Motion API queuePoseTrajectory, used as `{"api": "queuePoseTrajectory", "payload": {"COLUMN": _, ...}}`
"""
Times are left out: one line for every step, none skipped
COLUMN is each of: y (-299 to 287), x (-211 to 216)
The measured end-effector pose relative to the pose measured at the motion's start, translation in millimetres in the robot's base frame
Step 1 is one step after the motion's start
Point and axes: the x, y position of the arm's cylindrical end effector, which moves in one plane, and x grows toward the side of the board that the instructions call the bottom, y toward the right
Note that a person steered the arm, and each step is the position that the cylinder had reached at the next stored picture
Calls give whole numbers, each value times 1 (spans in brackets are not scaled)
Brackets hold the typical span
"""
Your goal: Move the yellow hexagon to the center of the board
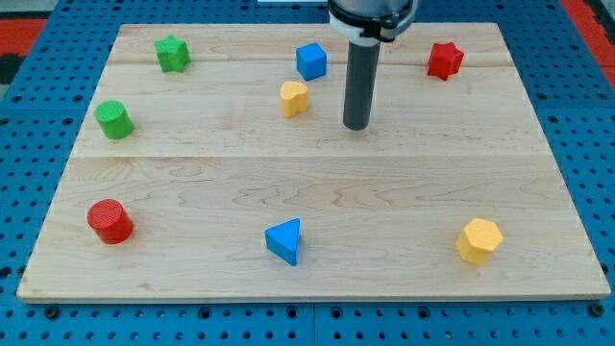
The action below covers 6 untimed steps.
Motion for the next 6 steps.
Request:
{"api": "queuePoseTrajectory", "payload": {"y": 16, "x": 48}}
{"api": "queuePoseTrajectory", "payload": {"y": 89, "x": 77}}
{"api": "queuePoseTrajectory", "payload": {"y": 172, "x": 104}}
{"api": "queuePoseTrajectory", "payload": {"y": 208, "x": 146}}
{"api": "queuePoseTrajectory", "payload": {"y": 159, "x": 181}}
{"api": "queuePoseTrajectory", "payload": {"y": 98, "x": 165}}
